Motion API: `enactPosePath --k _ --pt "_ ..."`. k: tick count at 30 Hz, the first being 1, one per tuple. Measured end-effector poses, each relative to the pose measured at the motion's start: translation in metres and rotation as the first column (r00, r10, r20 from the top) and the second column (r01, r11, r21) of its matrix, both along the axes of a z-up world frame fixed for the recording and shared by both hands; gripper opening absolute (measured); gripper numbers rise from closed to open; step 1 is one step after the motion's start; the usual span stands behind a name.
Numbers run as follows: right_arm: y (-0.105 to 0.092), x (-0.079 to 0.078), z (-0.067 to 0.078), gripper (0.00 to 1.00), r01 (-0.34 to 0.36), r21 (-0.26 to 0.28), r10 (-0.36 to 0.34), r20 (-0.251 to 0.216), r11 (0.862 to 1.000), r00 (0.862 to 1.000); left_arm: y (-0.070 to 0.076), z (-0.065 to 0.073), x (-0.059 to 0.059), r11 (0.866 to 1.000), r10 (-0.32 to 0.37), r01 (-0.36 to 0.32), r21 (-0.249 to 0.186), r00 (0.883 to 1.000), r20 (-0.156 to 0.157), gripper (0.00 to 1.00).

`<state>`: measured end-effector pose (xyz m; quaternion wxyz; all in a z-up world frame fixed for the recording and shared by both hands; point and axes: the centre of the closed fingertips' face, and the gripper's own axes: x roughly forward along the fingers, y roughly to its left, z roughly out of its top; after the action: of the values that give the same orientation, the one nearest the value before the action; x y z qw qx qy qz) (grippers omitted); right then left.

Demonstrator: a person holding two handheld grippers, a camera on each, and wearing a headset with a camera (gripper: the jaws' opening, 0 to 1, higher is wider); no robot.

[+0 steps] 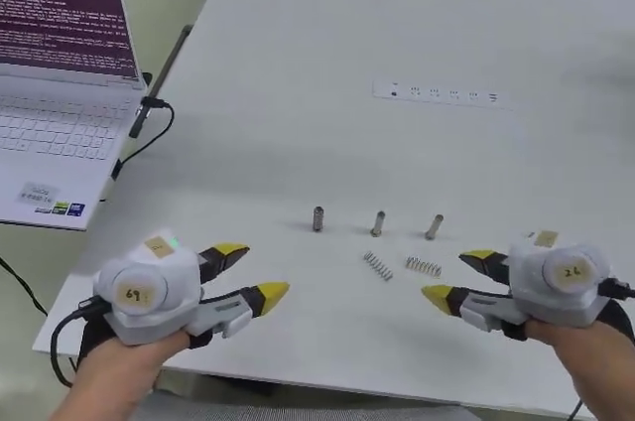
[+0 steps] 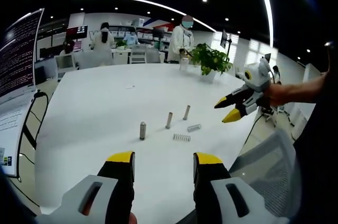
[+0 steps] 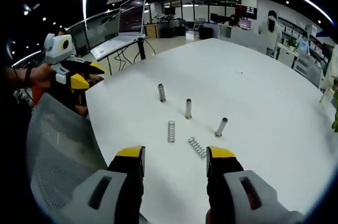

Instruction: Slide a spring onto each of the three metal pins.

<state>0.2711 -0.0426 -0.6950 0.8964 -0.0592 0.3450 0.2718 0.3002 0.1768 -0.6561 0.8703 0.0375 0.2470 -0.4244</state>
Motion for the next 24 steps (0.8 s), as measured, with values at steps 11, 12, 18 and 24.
enactPosePath --k 11,12,18,24 --pt "-0.005 -0.02 -0.003 0.51 0.058 0.062 -0.057 -0.012 0.996 0.998 0.0 0.0 0.002 1.0 -0.001 0.001 0.004 1.0 -0.001 0.39" --pt "-0.005 -0.022 -0.003 0.51 0.061 0.065 -0.06 -0.013 0.996 0.998 0.0 0.0 0.002 1.0 -0.001 0.001 0.004 1.0 -0.002 0.39" --pt "-0.002 -0.031 -0.006 0.53 0.074 0.083 -0.072 -0.022 0.994 0.997 -0.002 -0.001 0.002 1.0 -0.006 0.006 0.007 1.0 -0.004 0.39" --pt "-0.004 -0.034 -0.005 0.56 0.084 0.094 -0.081 -0.028 0.992 0.996 -0.003 -0.002 0.003 1.0 -0.013 0.013 0.014 1.0 -0.009 0.39"
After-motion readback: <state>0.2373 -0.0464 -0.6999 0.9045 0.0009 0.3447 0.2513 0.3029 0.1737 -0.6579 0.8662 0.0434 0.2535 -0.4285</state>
